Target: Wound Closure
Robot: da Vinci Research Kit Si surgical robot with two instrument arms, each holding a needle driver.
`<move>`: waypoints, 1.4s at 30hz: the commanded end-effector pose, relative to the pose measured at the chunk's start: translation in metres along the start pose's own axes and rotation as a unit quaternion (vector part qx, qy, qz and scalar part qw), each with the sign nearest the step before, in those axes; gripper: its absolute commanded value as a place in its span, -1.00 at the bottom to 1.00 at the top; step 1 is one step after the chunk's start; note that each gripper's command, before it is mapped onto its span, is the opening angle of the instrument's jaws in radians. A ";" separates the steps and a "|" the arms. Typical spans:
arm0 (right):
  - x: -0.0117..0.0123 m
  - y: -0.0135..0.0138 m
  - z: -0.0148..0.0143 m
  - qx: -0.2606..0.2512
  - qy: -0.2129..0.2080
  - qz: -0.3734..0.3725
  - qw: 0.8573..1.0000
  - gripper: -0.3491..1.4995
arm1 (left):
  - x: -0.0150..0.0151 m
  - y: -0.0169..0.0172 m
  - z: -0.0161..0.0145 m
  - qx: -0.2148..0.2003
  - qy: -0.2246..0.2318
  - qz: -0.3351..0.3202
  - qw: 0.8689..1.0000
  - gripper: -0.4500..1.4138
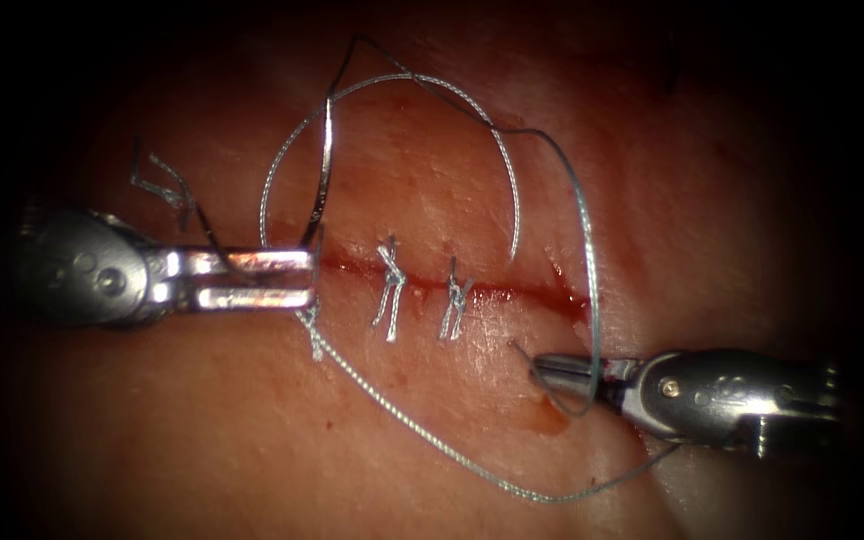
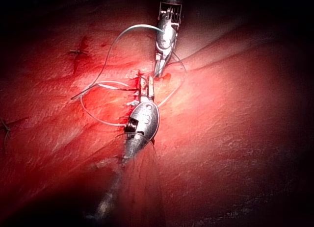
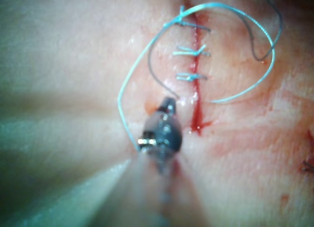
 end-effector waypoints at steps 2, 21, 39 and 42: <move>0.0010 -0.0016 -0.0003 0.008 0.002 0.001 1.000 -1.00 | -0.0006 0.0002 0.0006 -0.001 0.001 0.000 1.000 -1.00; 0.0002 0.0007 0.0017 -0.060 -0.017 0.027 0.998 0.67 | -0.0006 0.0003 0.0008 -0.003 0.003 0.001 1.000 -1.00; -0.0005 0.0005 0.0018 -0.008 -0.016 0.021 1.000 -1.00 | -0.0006 0.0004 0.0006 -0.004 0.003 0.001 1.000 -1.00; 0.0005 -0.0005 -0.0003 -0.007 -0.016 0.022 1.000 -1.00 | -0.0006 0.0004 0.0006 -0.004 0.003 0.001 1.000 -1.00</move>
